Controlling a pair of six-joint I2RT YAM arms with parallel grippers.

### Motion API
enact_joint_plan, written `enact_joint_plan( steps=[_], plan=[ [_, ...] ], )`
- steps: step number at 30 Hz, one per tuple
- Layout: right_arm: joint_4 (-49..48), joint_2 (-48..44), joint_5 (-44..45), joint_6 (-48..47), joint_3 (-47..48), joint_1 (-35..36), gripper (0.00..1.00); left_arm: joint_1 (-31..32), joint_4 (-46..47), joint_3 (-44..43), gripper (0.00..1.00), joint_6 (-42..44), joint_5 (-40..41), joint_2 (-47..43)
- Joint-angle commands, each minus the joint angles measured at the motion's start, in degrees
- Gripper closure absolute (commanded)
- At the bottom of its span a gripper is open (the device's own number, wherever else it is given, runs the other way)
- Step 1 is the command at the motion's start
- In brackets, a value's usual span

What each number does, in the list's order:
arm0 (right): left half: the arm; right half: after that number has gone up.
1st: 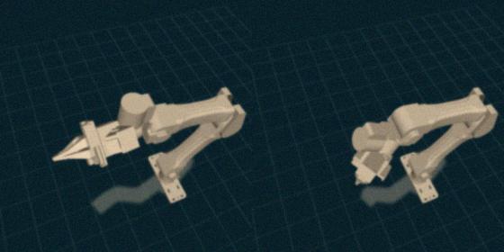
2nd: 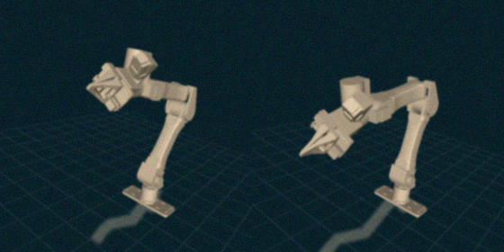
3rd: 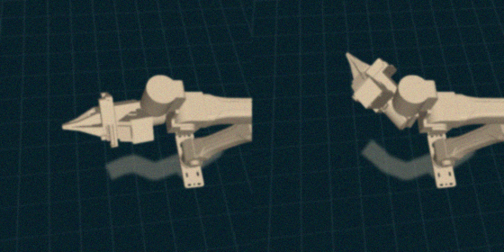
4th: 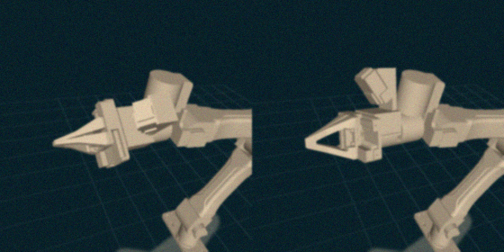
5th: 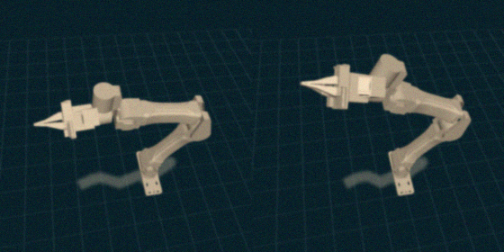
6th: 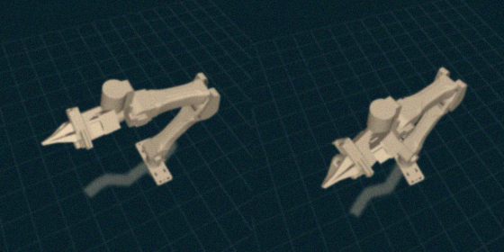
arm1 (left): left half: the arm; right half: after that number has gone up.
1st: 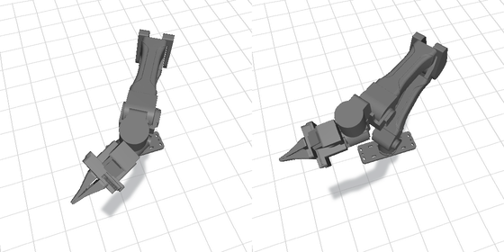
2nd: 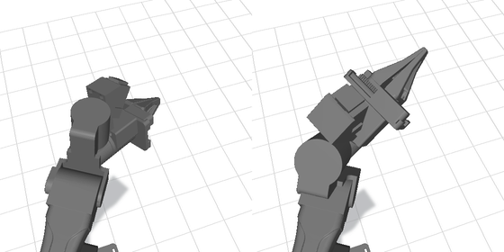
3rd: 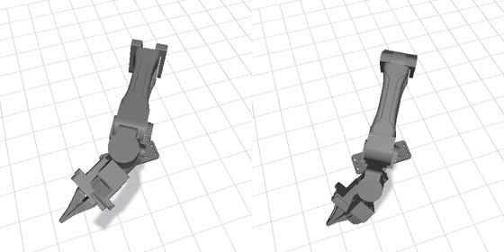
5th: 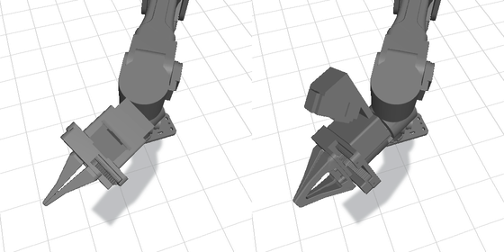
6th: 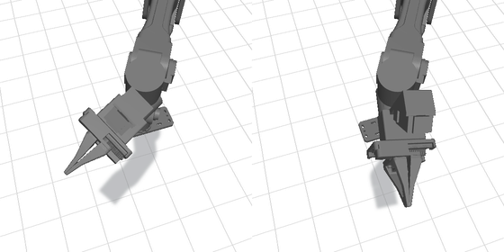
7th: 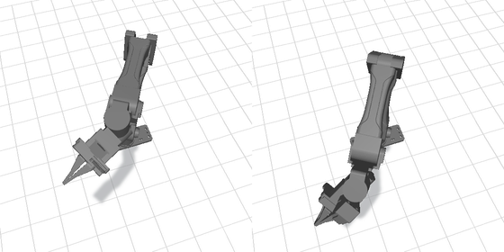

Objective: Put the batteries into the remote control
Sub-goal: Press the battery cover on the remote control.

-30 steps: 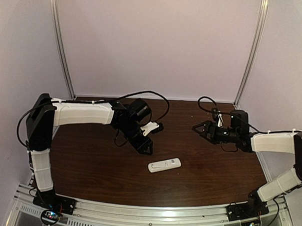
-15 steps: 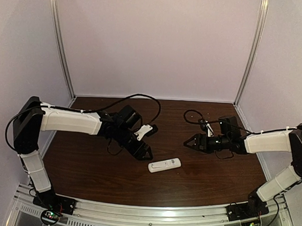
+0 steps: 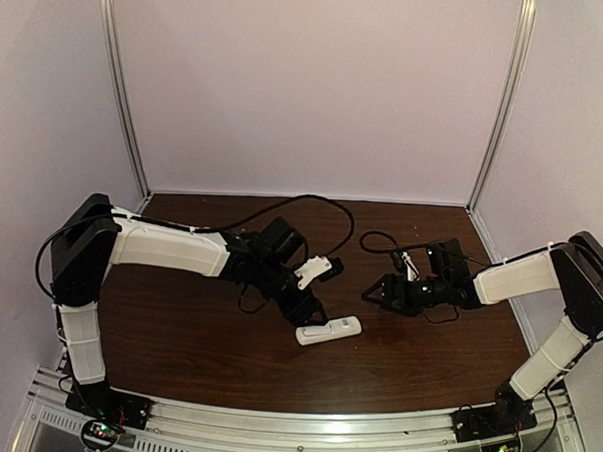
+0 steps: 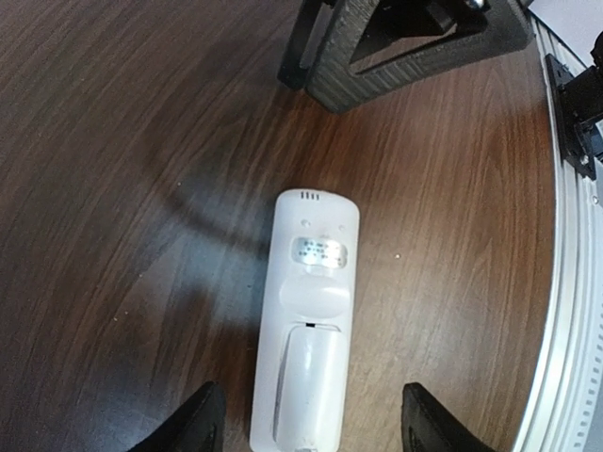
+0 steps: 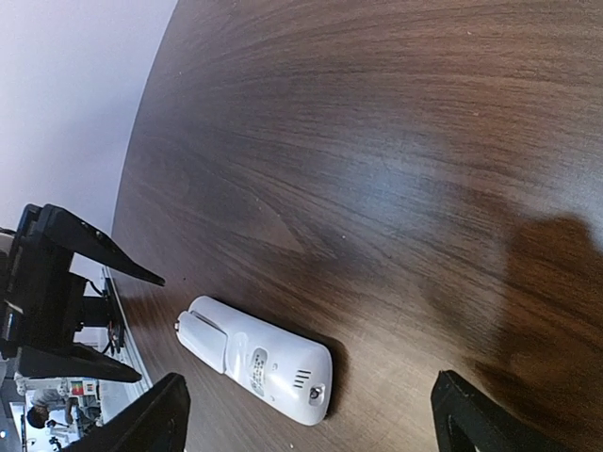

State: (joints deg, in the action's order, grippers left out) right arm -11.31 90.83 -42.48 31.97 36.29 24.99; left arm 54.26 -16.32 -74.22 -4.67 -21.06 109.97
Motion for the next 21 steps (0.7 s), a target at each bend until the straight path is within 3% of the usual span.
enact_joint_plan(
  steps=[1, 21],
  plan=[
    [-3.58, 1.83, -2.55, 2.19, 1.08, -0.12, 0.1, 0.53, 1.65, -2.61, 0.35, 3.02, -0.43, 2.88],
    [-3.74, 3.9, -3.75, 1.44, 1.06, -0.12, 0.13, 1.78, -0.25, -4.97, 0.44, 6.16, 0.62, 7.87]
  ],
)
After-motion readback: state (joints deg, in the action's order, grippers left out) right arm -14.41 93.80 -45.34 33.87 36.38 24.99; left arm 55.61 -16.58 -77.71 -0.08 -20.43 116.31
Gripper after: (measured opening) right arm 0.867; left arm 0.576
